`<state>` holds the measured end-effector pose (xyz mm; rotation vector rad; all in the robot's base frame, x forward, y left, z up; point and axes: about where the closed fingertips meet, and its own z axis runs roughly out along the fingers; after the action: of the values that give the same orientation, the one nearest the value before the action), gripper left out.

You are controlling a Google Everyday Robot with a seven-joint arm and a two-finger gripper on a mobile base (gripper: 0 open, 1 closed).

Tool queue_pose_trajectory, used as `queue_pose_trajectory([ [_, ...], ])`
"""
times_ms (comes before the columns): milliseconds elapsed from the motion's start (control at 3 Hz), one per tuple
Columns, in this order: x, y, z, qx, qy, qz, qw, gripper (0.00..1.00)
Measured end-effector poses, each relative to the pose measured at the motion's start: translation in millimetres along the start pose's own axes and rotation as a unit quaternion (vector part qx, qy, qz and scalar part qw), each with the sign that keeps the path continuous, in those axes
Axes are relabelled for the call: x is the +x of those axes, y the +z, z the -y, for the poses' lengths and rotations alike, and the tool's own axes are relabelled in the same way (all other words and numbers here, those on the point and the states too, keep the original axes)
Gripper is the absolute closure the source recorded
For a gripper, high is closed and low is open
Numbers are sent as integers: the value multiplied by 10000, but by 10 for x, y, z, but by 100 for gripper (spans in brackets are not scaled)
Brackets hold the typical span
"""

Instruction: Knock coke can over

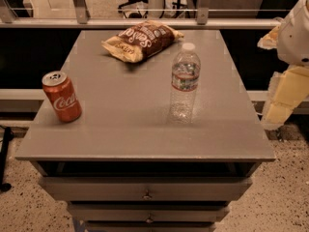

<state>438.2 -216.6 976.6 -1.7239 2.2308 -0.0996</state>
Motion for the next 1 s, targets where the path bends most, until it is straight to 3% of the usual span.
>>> queue_pose_trajectory([
  [333,0,0,0,1,0,0,10000,0],
  [667,-156,117,-54,3,-39,76,10000,0],
  [1000,-565,227,-139,96,-301,238,9992,0],
])
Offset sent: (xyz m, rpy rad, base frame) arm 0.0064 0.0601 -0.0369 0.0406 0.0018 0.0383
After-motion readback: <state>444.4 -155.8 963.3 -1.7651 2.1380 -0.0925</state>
